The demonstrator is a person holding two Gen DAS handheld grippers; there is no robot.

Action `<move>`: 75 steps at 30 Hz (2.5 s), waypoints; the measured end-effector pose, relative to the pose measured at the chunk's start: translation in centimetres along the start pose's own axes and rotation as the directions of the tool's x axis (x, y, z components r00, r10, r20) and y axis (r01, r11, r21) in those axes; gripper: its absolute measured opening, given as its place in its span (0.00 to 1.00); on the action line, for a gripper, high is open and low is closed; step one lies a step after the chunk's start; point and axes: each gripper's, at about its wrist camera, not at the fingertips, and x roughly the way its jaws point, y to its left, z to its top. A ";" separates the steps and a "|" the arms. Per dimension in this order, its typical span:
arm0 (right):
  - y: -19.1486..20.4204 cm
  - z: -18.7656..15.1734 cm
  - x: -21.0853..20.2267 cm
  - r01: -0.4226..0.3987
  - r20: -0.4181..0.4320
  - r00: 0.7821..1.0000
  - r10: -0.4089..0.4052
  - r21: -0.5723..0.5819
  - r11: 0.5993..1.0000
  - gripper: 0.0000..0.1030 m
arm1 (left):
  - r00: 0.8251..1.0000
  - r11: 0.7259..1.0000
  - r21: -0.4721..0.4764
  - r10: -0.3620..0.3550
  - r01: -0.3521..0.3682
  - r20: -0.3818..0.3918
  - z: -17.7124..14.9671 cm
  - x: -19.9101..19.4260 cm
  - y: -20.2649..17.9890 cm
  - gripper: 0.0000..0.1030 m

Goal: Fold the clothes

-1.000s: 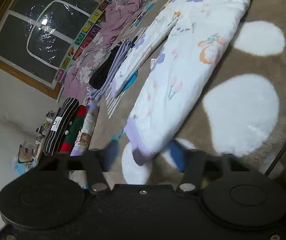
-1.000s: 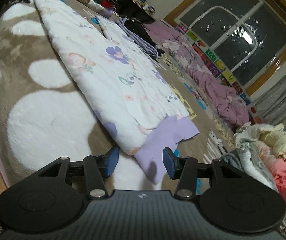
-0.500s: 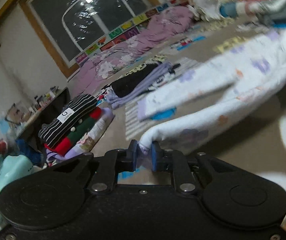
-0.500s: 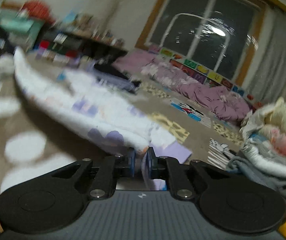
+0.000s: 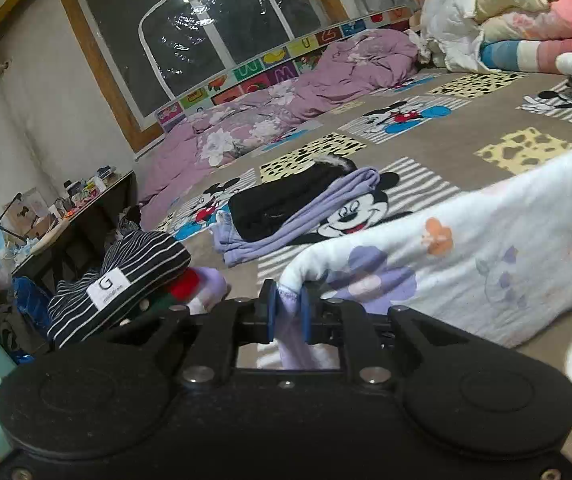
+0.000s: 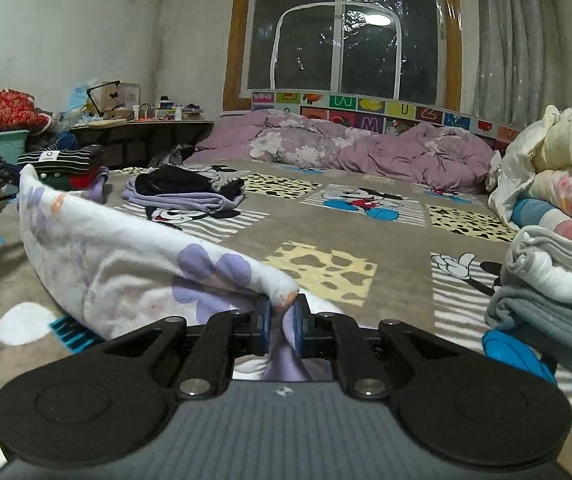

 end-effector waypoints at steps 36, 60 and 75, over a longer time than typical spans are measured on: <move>-5.6 -0.4 9.0 -0.016 -0.142 0.989 0.042 0.179 0.984 0.11 | 0.960 0.990 -0.031 -0.140 0.137 -0.242 2.6 14.8 -0.7 0.10; -6.0 0.8 4.3 0.084 0.024 0.996 -0.091 0.211 0.974 0.38 | 0.952 0.593 -0.801 -0.284 0.078 -0.117 -3.5 9.5 6.9 0.49; -2.6 0.2 6.7 -0.047 -0.095 0.994 0.052 0.056 0.997 0.41 | 0.968 0.785 -0.619 -0.169 0.018 -0.187 -1.4 11.8 5.0 0.03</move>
